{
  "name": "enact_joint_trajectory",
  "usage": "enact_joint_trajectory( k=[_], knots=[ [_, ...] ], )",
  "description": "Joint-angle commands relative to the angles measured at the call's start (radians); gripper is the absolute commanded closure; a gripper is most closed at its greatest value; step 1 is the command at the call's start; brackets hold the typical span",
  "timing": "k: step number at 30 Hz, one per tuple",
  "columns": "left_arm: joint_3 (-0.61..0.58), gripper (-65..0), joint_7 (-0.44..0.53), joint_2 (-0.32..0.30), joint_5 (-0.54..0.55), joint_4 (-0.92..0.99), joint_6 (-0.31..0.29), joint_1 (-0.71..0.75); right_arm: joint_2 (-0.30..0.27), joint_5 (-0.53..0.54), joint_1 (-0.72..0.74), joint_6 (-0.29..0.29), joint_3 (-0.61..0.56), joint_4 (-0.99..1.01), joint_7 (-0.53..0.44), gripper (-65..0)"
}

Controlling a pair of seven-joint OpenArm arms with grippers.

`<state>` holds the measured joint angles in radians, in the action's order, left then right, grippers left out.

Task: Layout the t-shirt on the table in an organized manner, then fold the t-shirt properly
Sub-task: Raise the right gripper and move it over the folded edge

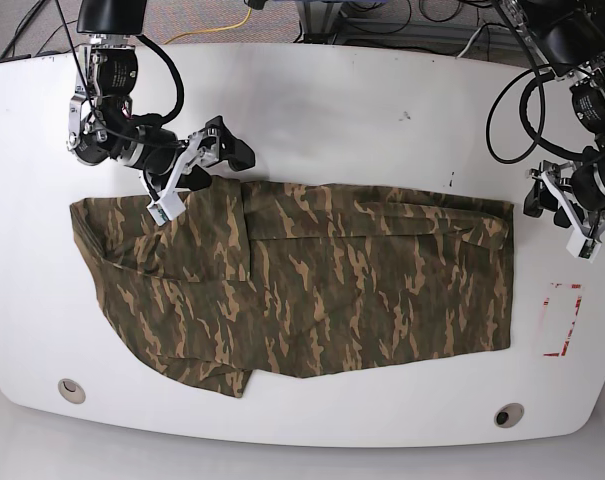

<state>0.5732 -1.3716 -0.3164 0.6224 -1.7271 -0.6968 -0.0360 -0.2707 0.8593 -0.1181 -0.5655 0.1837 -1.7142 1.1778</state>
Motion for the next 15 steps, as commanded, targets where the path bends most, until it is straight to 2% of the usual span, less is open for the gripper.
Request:
enact_joint_trajectory(
  k=[1,6,11,15],
  knots=[
    [0.005,-33.1,0.016,-0.017,0.012,-0.015,-0.001,-0.015,-0.016,-0.05,0.004,-0.006,-0.019,-0.091,-0.046,-60.6],
    [0.005,-33.1,0.016,-0.017,0.012,-0.015,-0.001,-0.015,-0.016,-0.326,-0.01,-0.012,-0.074,-0.224,-0.06,-60.6],
    [0.003,-33.1,0.016,-0.017,0.012,-0.015,-0.001,-0.015,-0.016,-0.578,-0.027,-0.021,-0.172,-0.263,-0.134,-60.6],
    [0.003,-33.1,0.016,-0.017,0.012,-0.015,-0.001,-0.015,-0.016,-0.78,-0.036,-0.051,-0.241,-0.261,-0.21,-60.6]
  ],
)
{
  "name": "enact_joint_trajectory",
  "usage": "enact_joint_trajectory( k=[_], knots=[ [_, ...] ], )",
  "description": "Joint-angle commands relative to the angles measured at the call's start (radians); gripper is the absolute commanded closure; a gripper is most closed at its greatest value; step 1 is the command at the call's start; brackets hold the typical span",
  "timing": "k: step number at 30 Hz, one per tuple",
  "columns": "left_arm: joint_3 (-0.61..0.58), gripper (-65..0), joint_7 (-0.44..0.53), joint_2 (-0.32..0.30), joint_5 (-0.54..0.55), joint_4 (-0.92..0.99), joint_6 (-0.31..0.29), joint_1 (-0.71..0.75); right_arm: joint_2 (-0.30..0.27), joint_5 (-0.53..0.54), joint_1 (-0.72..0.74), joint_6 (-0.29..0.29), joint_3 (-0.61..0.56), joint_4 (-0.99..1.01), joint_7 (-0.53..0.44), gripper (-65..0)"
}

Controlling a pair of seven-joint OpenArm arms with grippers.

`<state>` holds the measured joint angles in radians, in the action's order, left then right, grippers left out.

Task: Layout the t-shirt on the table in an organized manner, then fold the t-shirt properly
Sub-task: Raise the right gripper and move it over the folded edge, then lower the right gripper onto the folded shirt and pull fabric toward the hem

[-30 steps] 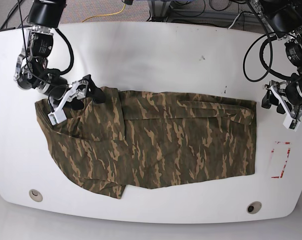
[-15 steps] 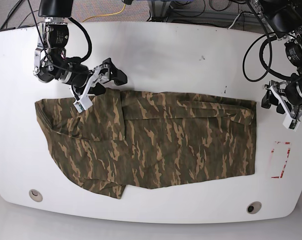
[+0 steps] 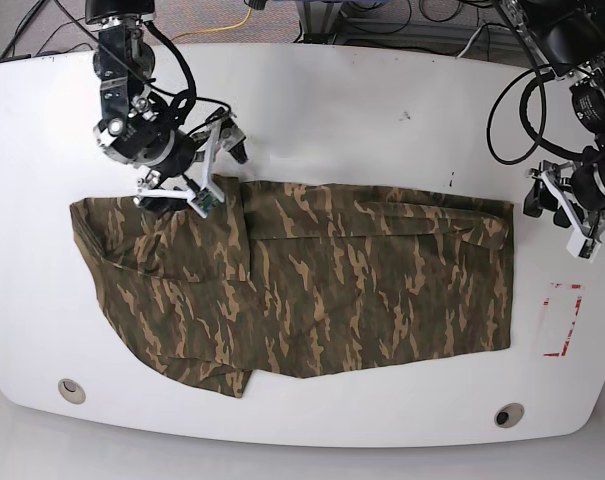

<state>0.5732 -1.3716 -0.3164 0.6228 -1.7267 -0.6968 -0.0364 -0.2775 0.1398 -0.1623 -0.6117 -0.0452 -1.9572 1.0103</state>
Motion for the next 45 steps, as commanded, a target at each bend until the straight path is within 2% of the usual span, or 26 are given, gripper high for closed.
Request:
enact_joint_trajectory(
  k=[1,6,9,14,24,43,45],
  knots=[
    [0.003,-33.1,0.016,-0.017,0.012,-0.016,-0.001,-0.015,-0.009,-0.105,0.0,-0.01,-0.028,-0.018,-0.058,-60.6],
    [0.003,-33.1,0.016,-0.017,0.012,-0.016,-0.001,-0.015,0.004,-0.277,-0.029,-0.034,-0.069,-0.017,-0.16,-60.6],
    [0.003,-33.1,0.016,-0.017,0.012,-0.016,-0.001,-0.015,0.024,-0.311,-0.035,-0.034,-0.071,0.005,-0.202,-60.6],
    [0.003,-33.1,0.016,-0.017,0.012,-0.016,-0.001,-0.015,0.022,-0.348,-0.029,-0.034,-0.069,0.063,-0.255,-60.2],
    [0.003,-33.1,0.016,-0.017,0.012,-0.016,-0.001,-0.015,0.021,-0.36,0.036,-0.034,-0.068,0.166,-0.328,-45.5],
    [0.005,-33.1,0.016,-0.019,0.012,-0.016,-0.001,0.0,-0.007,-0.36,0.12,-0.03,-0.066,0.207,-0.33,-44.2],
    [0.005,-33.1,0.016,-0.019,0.012,-0.016,-0.001,0.0,-0.007,-0.36,0.126,-0.03,-0.066,0.229,-0.331,-42.0]
  ],
)
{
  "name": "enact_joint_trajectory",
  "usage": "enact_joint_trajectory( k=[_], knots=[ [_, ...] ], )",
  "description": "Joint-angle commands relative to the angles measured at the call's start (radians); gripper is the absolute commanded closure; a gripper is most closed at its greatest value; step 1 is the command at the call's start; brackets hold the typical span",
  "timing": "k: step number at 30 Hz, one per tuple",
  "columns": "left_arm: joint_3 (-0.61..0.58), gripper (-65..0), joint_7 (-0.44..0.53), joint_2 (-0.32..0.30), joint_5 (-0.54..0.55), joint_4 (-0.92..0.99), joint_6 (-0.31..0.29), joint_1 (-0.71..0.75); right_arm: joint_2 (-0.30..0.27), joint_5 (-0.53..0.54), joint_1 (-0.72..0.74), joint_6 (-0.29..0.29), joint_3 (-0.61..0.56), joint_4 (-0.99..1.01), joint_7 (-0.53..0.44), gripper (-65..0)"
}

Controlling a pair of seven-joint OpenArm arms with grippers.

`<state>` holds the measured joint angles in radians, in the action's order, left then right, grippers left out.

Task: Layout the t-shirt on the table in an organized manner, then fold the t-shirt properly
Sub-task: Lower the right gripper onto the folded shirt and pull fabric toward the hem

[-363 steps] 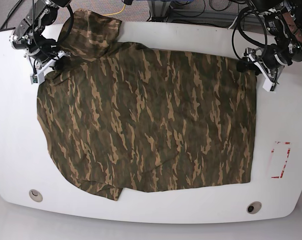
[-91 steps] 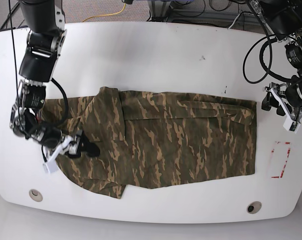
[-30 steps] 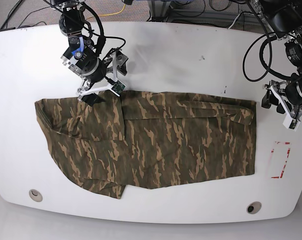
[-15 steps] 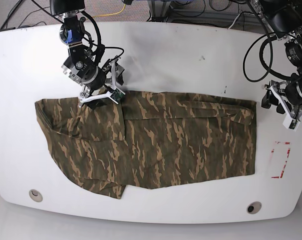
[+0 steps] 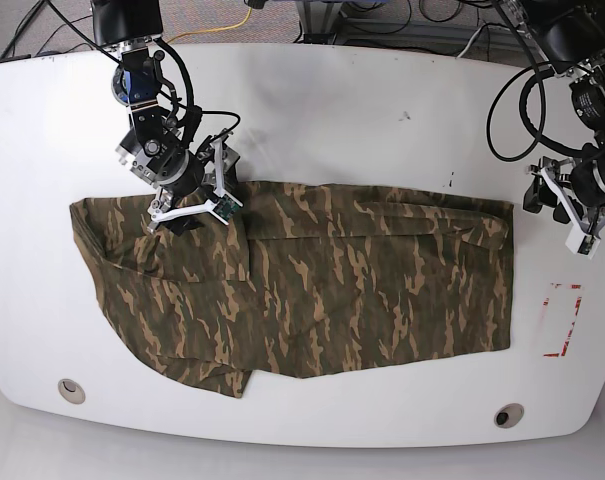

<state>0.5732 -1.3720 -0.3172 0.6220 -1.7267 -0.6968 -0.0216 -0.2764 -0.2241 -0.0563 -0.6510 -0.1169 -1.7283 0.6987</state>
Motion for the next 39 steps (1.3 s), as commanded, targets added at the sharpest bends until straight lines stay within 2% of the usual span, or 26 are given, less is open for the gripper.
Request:
enact_joint_trajectory(
  k=[1,5,9,15,24,27,30,39],
  knots=[
    [0.005,-33.1,0.016,-0.018,0.012,-0.016,-0.001,-0.015,-0.008,0.004,0.02,0.007,0.006,0.009,-0.024,-40.1],
    [0.005,-33.1,0.016,-0.02,0.012,-0.016,-0.001,-0.015,-0.01,0.004,0.02,0.009,0.006,0.032,-0.067,-30.8],
    [0.005,-33.1,0.016,-0.02,0.012,-0.016,-0.001,-0.015,-0.01,0.004,0.02,0.007,0.006,0.037,-0.07,-21.1],
    [0.006,-33.1,0.016,-0.02,0.012,-0.016,-0.001,-0.008,-0.01,0.002,0.019,0.012,0.006,0.029,-0.07,0.0],
    [0.006,-33.1,0.016,-0.02,0.012,-0.016,-0.001,-0.004,-0.002,0.002,0.029,0.012,0.006,-0.06,-0.044,0.0],
    [0.006,-33.1,0.016,-0.02,0.012,-0.016,-0.001,-0.002,0.001,0.004,0.071,0.012,0.006,-0.066,-0.012,0.0],
    [0.006,-33.1,0.016,-0.02,0.012,-0.016,-0.001,-0.001,0.03,0.004,0.126,0.012,0.007,-0.06,0.016,0.0],
    [0.005,-33.1,0.016,-0.02,0.012,-0.017,-0.001,-0.001,0.072,0.007,0.295,0.012,0.007,0.081,0.022,0.0]
  ],
)
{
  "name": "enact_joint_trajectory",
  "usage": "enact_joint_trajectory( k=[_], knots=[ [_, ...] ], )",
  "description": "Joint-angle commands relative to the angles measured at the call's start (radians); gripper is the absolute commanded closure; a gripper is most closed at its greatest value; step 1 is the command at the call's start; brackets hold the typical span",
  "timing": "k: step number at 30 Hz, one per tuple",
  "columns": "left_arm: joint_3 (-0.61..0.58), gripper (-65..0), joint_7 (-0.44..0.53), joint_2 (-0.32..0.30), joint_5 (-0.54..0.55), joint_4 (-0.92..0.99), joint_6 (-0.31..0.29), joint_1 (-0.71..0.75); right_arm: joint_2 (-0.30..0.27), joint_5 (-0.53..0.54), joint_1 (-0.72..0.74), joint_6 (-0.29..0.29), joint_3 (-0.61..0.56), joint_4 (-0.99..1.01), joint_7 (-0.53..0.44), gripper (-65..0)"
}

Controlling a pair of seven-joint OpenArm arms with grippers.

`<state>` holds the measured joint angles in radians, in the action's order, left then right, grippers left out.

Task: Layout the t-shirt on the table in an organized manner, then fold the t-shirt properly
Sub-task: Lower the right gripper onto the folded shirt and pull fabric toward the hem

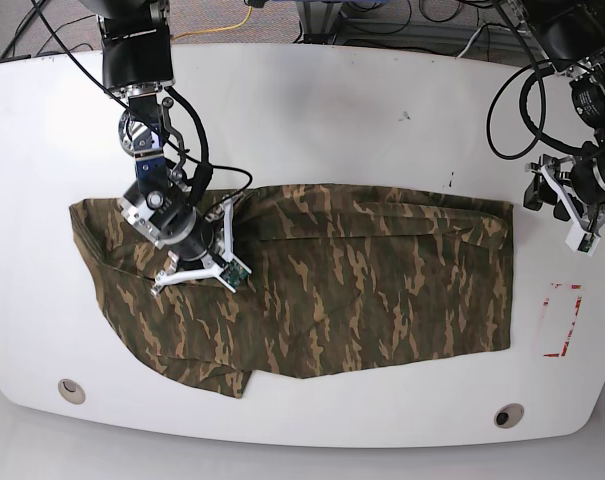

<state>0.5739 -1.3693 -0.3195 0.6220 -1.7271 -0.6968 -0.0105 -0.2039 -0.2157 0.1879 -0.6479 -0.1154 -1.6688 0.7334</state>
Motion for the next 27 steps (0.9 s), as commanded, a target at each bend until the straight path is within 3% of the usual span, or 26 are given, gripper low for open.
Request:
enact_joint_trajectory(
  k=[1,13,27],
  knots=[
    [0.004,-33.1,0.014,-0.017,0.012,-0.017,-0.001,-0.012,0.002,0.0,0.071,0.009,0.006,0.049,-0.016,0.0],
    [0.004,-33.1,0.014,-0.019,0.012,-0.017,-0.001,-0.01,0.025,0.003,0.229,0.009,0.006,0.281,-0.108,-0.2],
    [0.004,-33.1,0.014,-0.017,0.012,-0.017,-0.001,-0.01,0.053,0.005,0.335,0.009,0.004,0.385,-0.133,-0.2]
  ],
)
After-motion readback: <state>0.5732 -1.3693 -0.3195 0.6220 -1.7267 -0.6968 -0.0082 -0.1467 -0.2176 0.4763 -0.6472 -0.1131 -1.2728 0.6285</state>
